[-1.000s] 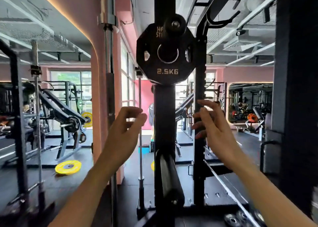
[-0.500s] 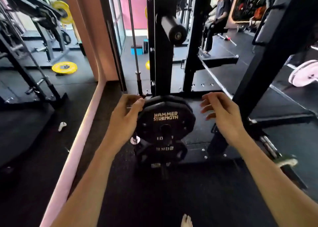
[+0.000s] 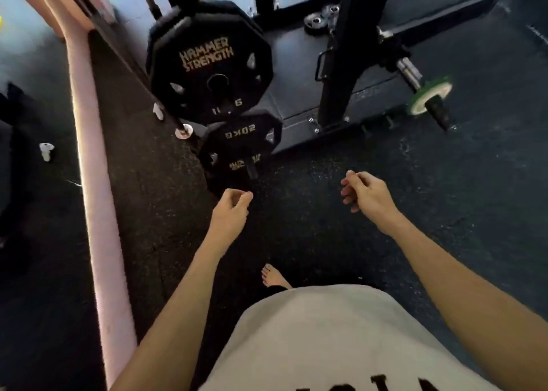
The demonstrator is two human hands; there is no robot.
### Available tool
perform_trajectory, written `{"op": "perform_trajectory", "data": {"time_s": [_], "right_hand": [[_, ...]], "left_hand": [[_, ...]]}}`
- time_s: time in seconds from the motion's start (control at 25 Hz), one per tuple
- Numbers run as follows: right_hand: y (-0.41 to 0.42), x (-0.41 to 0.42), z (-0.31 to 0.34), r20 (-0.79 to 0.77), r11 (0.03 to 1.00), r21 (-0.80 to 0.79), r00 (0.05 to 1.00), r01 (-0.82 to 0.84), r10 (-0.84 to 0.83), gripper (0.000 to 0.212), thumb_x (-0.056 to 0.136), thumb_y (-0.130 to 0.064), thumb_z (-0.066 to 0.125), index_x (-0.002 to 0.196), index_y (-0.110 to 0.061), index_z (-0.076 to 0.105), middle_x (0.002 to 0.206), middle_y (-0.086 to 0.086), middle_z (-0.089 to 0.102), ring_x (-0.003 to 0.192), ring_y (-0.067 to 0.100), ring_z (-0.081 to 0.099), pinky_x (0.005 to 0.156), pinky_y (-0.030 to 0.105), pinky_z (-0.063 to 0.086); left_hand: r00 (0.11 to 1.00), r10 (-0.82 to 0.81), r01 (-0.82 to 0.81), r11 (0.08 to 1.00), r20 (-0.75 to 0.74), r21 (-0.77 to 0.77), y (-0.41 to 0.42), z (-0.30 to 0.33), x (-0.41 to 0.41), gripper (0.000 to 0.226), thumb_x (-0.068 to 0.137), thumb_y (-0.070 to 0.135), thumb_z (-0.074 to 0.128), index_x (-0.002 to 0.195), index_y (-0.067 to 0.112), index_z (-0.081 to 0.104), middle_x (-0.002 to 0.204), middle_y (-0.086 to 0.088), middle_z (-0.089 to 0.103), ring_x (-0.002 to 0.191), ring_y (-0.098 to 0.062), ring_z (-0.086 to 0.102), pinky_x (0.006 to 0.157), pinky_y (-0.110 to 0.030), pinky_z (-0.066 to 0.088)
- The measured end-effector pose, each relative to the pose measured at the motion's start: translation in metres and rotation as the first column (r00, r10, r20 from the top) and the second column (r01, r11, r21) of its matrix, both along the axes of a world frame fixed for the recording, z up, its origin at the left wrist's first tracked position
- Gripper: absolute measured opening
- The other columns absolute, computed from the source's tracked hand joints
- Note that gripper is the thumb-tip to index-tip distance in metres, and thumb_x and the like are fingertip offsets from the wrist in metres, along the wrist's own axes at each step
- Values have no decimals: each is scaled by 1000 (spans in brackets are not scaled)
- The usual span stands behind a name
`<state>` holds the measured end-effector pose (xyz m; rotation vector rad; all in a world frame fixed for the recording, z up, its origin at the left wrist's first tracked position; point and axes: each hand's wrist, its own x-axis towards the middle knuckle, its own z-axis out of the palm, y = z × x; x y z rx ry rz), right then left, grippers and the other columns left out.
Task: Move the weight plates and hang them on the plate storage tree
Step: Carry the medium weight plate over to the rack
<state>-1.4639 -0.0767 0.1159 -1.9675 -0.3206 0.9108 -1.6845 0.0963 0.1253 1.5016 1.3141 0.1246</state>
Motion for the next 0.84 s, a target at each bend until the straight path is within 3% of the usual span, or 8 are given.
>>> {"op": "perform_trajectory", "data": {"time_s": [0.16, 0.28, 0.44, 0.52, 0.64, 0.84], "right_hand": [[-109, 7, -58, -162, 978, -194, 981, 79, -111, 30, 101, -36, 47, 85, -15, 61, 77, 6, 63, 63, 18, 59, 50, 29, 43], [-200, 16, -86, -231, 944, -303, 951, 133, -208, 29, 101, -35, 47, 87, -14, 60, 78, 5, 63, 64, 17, 59, 49, 28, 44], [-324, 43, -101, -300, 882, -392, 870, 261, -391, 25, 101, -31, 49, 84, -15, 57, 76, 5, 59, 58, 17, 55, 50, 25, 42], [-379, 60, -105, -314, 842, -414, 813, 347, -490, 21, 100, -31, 50, 89, -14, 57, 77, 6, 59, 57, 18, 54, 52, 25, 43], [-433, 81, -109, -322, 788, -433, 741, 438, -589, 22, 100, -31, 50, 100, -11, 58, 80, 7, 60, 60, 19, 56, 55, 28, 47], [-473, 119, -129, -369, 739, -479, 656, 473, -659, 18, 100, -30, 51, 99, -13, 58, 83, 7, 62, 64, 20, 59, 55, 28, 48]], "left_hand": [[963, -200, 175, 974, -179, -146, -70, -49, 32, 23, 98, 44, 51, 110, 25, 56, 105, 2, 61, 94, -15, 61, 85, -35, 51], [882, -375, 328, 923, -286, -201, -126, -81, 69, 27, 97, 44, 51, 113, 22, 52, 106, -2, 62, 98, -21, 61, 93, -42, 51], [659, -629, 570, 775, -411, -272, -211, -110, 129, 32, 97, 41, 52, 115, 14, 51, 117, -9, 61, 101, -24, 57, 79, -34, 44], [521, -725, 697, 666, -451, -264, -246, -118, 163, 36, 97, 37, 54, 119, 9, 55, 123, -13, 59, 109, -27, 55, 83, -32, 39], [425, -781, 789, 567, -458, -235, -280, -125, 217, 35, 95, 36, 56, 118, 11, 59, 129, -17, 54, 118, -30, 51, 96, -34, 39], [348, -832, 813, 497, -431, -304, -314, -143, 328, 32, 97, 36, 54, 118, 13, 57, 123, -8, 59, 110, -24, 54, 89, -34, 41]]}}
